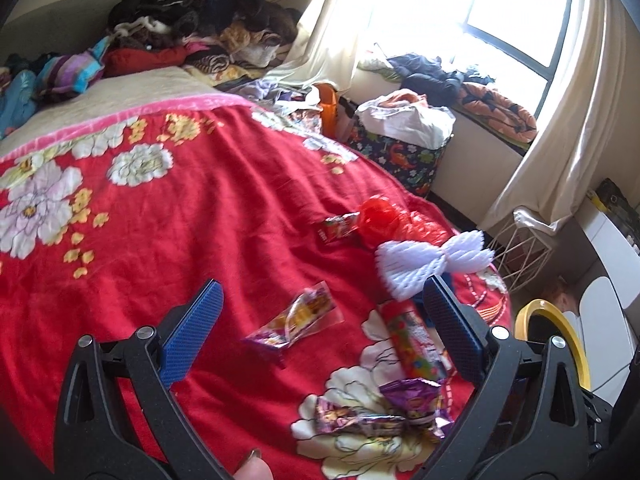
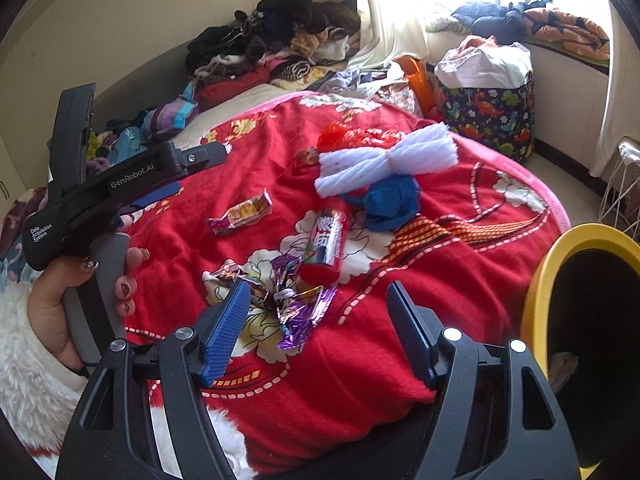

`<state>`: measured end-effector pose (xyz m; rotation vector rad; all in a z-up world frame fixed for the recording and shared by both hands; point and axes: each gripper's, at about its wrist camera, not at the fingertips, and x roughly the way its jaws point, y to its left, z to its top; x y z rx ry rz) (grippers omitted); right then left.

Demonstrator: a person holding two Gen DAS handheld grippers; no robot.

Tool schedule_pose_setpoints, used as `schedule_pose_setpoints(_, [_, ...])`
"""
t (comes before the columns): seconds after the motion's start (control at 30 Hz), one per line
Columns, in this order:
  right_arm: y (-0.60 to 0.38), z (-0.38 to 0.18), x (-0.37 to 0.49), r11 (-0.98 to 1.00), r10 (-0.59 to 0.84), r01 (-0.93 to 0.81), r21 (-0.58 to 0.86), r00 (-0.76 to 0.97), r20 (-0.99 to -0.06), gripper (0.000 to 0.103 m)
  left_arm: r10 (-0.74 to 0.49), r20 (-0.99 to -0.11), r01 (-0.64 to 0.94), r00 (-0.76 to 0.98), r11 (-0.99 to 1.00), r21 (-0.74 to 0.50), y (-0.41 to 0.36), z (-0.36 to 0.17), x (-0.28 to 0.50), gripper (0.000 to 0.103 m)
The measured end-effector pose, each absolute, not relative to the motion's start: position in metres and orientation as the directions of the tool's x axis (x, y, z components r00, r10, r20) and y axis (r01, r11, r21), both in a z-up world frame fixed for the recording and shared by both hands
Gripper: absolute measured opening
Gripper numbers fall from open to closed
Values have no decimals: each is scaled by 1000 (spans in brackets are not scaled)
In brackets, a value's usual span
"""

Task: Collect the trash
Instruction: 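Move both open tools back toward the candy wrappers and red can, then grasp the purple candy wrappers with the right tool while the left tool grasps a yellow snack wrapper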

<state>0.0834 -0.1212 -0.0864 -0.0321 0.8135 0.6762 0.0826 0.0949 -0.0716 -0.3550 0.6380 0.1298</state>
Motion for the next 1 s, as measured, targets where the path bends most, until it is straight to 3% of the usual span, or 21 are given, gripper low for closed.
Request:
schedule_pose_setpoints(0.23, [-101,-102,90,779,538,-586,223,442,-718,68,-11,-655,-273,756,904,-330,110,-97,84,91])
schedule_pose_setpoints(0.43, [-92,-112,98,786,526,-574,232,422,-738,68,-40,-680,-292,732,883,-366,114,-112,88,78])
schedule_pose_setpoints(0.57, [-88,-121,107,790,524,-557,256,398,-753,62,-55,-691,-306,721,869,-388,117,-119,90,71])
schedule_pose_setpoints(0.77, [-88,-133,112,780,543,-546,306,346,-765,40,-65,-689,-305,722,863,-402,117,-121,90,55])
schedule_pose_setpoints(1.0, [-97,-128,106,767,563,-556,319,347,-750,34,-77,-691,-288,718,872,-396,113,-121,92,25])
